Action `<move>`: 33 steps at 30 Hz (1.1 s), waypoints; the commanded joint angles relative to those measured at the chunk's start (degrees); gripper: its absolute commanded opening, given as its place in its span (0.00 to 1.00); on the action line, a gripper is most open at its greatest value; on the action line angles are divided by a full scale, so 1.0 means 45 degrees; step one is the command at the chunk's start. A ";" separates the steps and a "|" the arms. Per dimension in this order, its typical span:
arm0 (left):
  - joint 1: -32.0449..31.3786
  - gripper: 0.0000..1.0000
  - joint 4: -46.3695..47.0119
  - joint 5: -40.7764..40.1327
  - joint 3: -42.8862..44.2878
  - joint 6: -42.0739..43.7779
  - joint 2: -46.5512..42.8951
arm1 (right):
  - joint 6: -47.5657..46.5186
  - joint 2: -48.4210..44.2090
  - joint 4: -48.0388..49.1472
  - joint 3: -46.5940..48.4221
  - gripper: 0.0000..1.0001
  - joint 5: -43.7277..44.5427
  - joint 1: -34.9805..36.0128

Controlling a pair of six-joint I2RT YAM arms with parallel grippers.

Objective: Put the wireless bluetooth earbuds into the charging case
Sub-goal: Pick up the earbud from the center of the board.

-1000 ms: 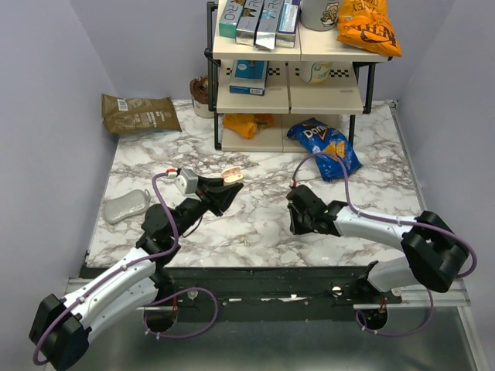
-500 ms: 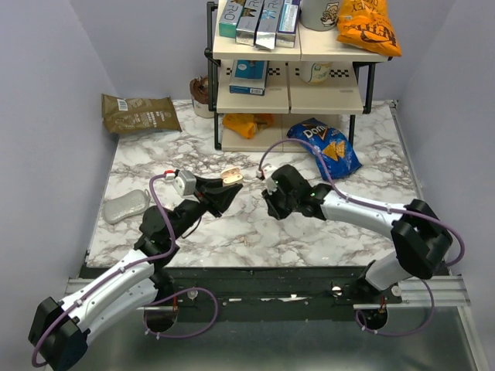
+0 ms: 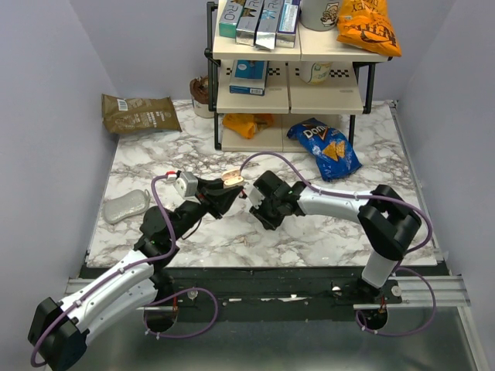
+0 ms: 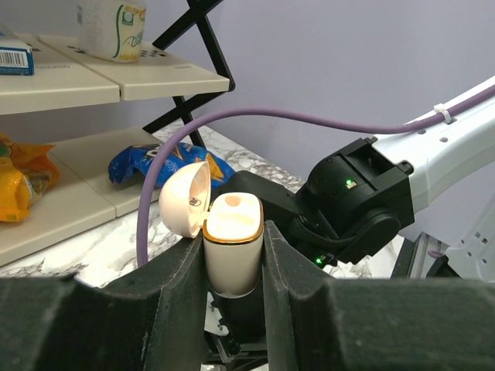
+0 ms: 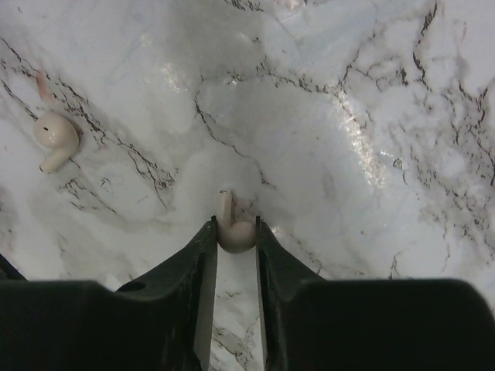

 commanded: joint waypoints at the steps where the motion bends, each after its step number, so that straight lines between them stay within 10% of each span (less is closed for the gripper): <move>1: -0.0093 0.00 0.0145 -0.0155 -0.0130 0.0089 -0.0098 | 0.0252 -0.0006 -0.0763 0.0391 0.40 0.0281 0.0057; 15: -0.0093 0.00 -0.0343 -0.0487 -0.0130 0.0225 -0.0684 | 0.3198 -0.3166 -0.0179 -0.0272 0.57 0.2622 0.0037; 21: -0.0132 0.00 -0.0461 -0.0702 -0.0189 0.0186 -0.0899 | 0.7418 -0.4439 0.1673 -0.2457 0.01 0.1847 0.0056; 33: -0.0152 0.00 -0.0910 -0.0703 -0.0013 0.0166 -0.0860 | 0.9044 -0.2860 0.3670 -0.3614 0.01 0.0691 0.0037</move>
